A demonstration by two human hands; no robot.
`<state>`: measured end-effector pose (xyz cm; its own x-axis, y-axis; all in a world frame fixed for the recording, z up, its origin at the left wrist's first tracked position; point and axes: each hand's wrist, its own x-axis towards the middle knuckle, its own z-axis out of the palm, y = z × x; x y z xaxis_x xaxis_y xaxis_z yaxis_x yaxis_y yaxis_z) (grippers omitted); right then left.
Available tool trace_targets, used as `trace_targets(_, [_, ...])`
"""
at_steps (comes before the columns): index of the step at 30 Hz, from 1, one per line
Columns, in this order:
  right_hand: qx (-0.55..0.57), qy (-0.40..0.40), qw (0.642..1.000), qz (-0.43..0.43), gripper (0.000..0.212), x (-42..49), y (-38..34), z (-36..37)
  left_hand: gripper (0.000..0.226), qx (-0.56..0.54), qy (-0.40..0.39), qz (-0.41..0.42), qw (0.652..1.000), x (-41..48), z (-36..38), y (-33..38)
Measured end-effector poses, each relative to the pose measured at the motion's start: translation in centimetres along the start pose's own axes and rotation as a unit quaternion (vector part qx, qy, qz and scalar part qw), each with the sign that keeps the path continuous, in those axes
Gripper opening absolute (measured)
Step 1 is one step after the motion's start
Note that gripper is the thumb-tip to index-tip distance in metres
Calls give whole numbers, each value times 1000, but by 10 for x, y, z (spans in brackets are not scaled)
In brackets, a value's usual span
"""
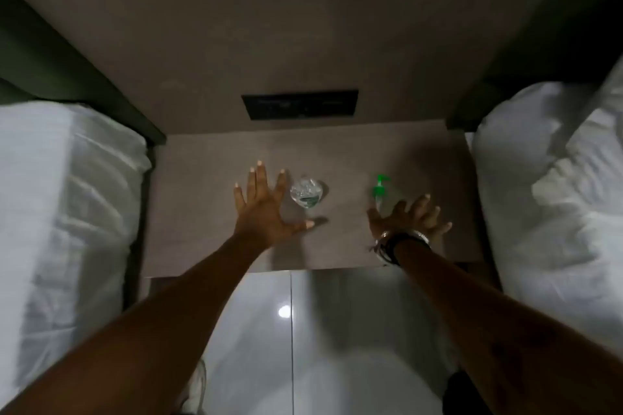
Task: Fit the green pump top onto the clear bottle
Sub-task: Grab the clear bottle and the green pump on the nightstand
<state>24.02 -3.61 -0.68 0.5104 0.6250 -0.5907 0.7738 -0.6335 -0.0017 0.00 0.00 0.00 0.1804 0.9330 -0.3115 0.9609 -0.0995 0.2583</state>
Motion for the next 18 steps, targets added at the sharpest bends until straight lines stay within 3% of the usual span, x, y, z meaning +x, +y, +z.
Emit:
trace_targets(2, [42, 34, 997, 59, 82, 27, -13, 16, 144, -26, 4, -1, 1000, 21, 23, -1])
trace_targets(5, [78, 71, 992, 67, 71, 67, -34, 32, 137, -83, 19, -7, 996, 46, 51, -6])
trace_targets(10, [62, 109, 991, 38, 63, 104, -49, 42, 97, -158, 92, 11, 983, 60, 76, -10])
trace_targets(15, [49, 143, 988, 17, 46, 112, -56, 41, 65, -161, 140, 32, 976, 67, 75, -13])
trace_targets(18, [205, 121, 971, 16, 45, 110, -65, 27, 60, -178, 157, 20, 971, 63, 77, -9])
